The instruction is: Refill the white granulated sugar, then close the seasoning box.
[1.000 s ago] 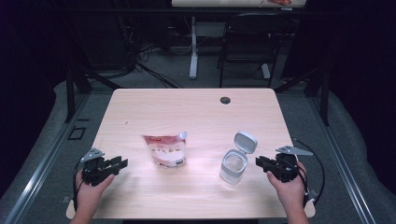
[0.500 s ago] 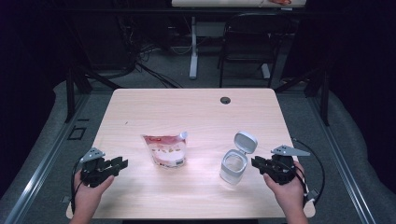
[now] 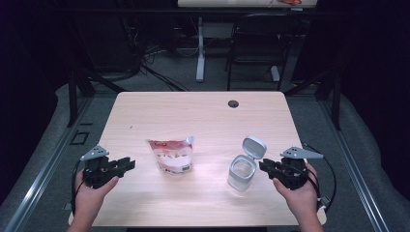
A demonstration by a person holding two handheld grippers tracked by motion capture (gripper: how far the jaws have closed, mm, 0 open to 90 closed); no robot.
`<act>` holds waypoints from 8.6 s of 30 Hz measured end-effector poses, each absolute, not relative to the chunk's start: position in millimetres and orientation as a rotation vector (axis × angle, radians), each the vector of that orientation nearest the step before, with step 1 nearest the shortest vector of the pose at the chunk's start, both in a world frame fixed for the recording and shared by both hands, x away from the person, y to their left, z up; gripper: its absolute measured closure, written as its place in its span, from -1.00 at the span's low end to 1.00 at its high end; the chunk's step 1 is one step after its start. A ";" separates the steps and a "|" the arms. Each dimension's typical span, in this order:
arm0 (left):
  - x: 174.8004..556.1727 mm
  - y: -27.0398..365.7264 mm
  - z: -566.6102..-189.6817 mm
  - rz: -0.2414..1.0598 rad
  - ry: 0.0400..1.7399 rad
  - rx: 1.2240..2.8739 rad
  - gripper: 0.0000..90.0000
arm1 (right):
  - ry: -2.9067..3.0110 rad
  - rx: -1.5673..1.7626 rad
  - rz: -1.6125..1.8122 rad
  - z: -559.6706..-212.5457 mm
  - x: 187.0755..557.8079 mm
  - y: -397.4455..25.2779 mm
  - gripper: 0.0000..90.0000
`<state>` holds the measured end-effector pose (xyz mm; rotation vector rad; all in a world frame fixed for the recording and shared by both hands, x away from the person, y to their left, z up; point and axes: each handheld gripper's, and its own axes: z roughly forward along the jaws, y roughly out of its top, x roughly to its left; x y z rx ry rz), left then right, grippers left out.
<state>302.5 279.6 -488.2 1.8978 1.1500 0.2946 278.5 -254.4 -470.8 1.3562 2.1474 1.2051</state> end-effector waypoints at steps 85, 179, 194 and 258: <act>344.1 233.2 -442.2 0.224 0.894 2.002 0.62 | 2.515 0.879 1.310 -434.4 354.0 -90.2 0.35; 329.2 173.4 -439.0 0.150 0.719 2.056 1.00 | 2.417 0.919 1.255 -428.2 308.8 -135.4 0.55; 329.5 173.7 -442.6 0.121 0.706 2.024 0.88 | 2.474 0.893 1.229 -428.1 310.2 -142.3 0.48; 329.1 211.0 -434.0 0.134 0.770 1.979 0.46 | 2.760 0.607 0.995 -387.4 344.8 -62.2 0.50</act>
